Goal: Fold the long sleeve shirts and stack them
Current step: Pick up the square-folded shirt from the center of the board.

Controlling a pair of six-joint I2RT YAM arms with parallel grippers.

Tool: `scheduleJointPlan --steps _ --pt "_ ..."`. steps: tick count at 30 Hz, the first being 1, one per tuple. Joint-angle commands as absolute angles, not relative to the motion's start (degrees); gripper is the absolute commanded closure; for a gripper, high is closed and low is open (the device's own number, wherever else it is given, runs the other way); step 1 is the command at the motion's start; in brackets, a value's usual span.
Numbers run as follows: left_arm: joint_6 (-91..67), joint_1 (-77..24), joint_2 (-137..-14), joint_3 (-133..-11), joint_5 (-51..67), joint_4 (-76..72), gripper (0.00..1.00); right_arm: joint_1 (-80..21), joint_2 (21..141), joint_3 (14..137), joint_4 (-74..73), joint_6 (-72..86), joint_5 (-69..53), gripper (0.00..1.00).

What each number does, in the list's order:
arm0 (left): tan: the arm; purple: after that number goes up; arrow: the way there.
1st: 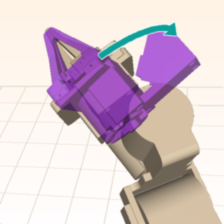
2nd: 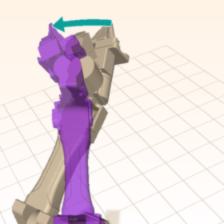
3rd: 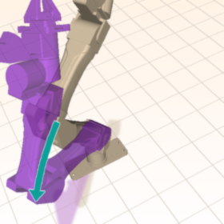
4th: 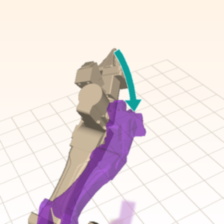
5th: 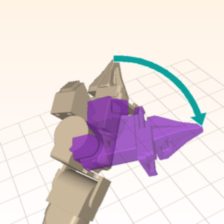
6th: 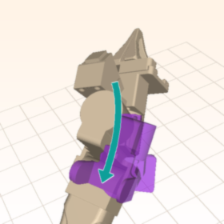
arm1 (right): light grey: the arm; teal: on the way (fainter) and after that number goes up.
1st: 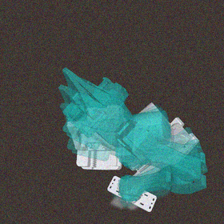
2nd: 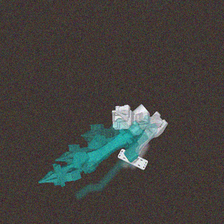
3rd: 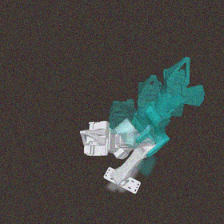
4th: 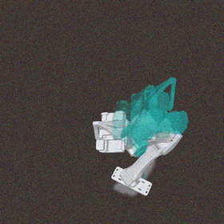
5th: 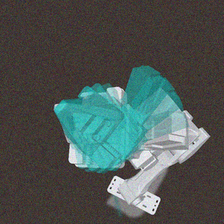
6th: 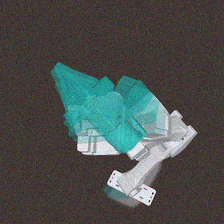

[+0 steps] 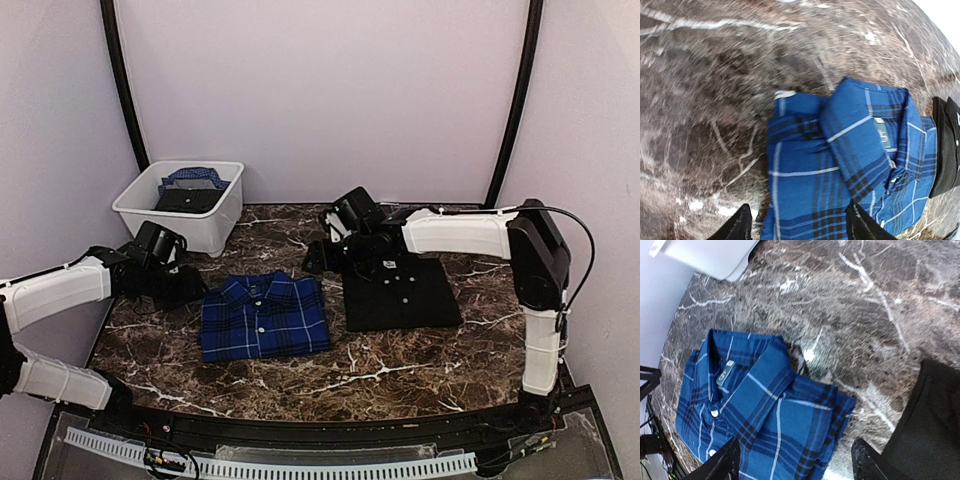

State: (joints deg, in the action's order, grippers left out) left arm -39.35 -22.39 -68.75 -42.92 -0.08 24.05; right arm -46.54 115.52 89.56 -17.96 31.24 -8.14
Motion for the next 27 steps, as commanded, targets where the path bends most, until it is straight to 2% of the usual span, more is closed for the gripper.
scheduleJointPlan --steps 1,6,16,22,24,27 --pt "-42.1 -19.9 -65.6 -37.5 3.2 23.2 0.34 -49.8 116.6 87.8 -18.0 30.3 -9.2 0.27" --pt "-43.3 -18.8 -64.3 -31.8 10.2 14.6 0.22 -51.3 117.5 86.0 -18.6 32.2 -6.8 0.28" --pt "-43.8 -18.7 -68.9 -27.0 11.7 7.7 0.14 -52.1 119.5 84.1 -17.7 34.6 -4.5 0.3" --pt "-43.4 -18.7 -72.7 -26.4 14.7 4.1 0.14 -52.7 122.3 85.5 -17.0 35.0 -5.6 0.31" --pt "-43.5 -18.7 -73.9 -26.3 15.7 3.2 0.17 -52.9 123.3 86.3 -17.2 35.1 -5.9 0.32" --pt "-44.0 -18.8 -75.3 -26.3 17.5 2.1 0.27 -53.5 124.2 87.1 -17.4 35.3 -6.2 0.35"
